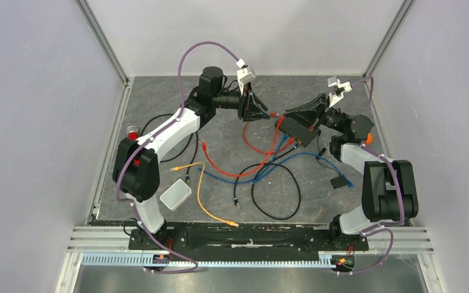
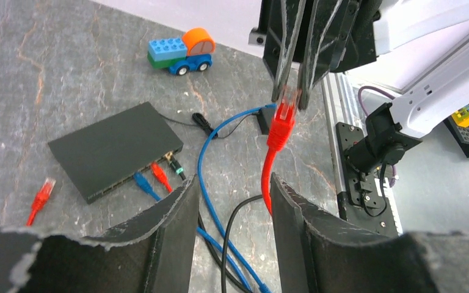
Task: Insert the plug into the switch port
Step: Pick up the connector from the center of the board, then insert the connector into the switch port.
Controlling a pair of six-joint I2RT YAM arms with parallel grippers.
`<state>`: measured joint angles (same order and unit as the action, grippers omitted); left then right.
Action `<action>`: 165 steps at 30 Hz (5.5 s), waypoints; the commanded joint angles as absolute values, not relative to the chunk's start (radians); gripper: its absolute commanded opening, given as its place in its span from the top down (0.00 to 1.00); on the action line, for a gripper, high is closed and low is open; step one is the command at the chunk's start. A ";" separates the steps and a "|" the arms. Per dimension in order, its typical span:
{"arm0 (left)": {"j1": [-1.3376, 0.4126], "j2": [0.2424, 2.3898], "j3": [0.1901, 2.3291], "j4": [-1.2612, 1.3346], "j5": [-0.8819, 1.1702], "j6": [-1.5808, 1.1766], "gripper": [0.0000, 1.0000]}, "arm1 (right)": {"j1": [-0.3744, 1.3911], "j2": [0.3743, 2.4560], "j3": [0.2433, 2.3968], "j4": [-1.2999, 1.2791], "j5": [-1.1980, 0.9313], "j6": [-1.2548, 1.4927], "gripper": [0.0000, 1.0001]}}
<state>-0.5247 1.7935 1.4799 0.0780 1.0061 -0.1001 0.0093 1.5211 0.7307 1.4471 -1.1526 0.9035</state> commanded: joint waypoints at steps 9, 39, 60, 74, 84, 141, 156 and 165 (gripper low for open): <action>-0.599 1.867 1.553 0.224 1.102 -0.162 0.47 | 0.042 1.493 0.770 1.960 -1.198 0.963 1.00; -0.601 1.831 1.405 0.492 1.174 -0.346 0.42 | 0.051 1.502 0.790 1.959 -1.225 0.976 1.00; -0.621 1.818 1.334 0.606 1.109 -0.440 0.73 | 0.055 1.495 0.761 1.958 -1.201 0.958 1.00; -0.575 1.748 1.327 0.351 0.821 -0.368 0.98 | 0.022 1.494 0.754 1.931 -1.094 0.955 0.70; -0.599 1.803 1.528 -0.266 0.086 -0.047 0.98 | -0.035 1.363 0.665 1.122 -0.747 0.449 0.47; -0.788 2.494 2.216 -0.780 -0.056 -0.222 0.83 | -0.081 2.158 1.439 -0.063 -0.650 0.055 0.54; -0.787 2.301 2.025 -0.614 -0.124 -0.186 0.98 | -0.073 1.922 1.237 0.035 -0.708 0.253 0.46; -0.787 2.224 1.999 -0.552 -0.070 -0.190 0.98 | 0.008 1.780 0.924 0.574 -0.844 0.673 0.49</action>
<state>-0.7868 2.3165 1.9995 -0.6228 -0.0948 -0.1852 -0.0277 1.8267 0.9699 0.2794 -0.7708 0.4564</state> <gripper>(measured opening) 0.065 0.519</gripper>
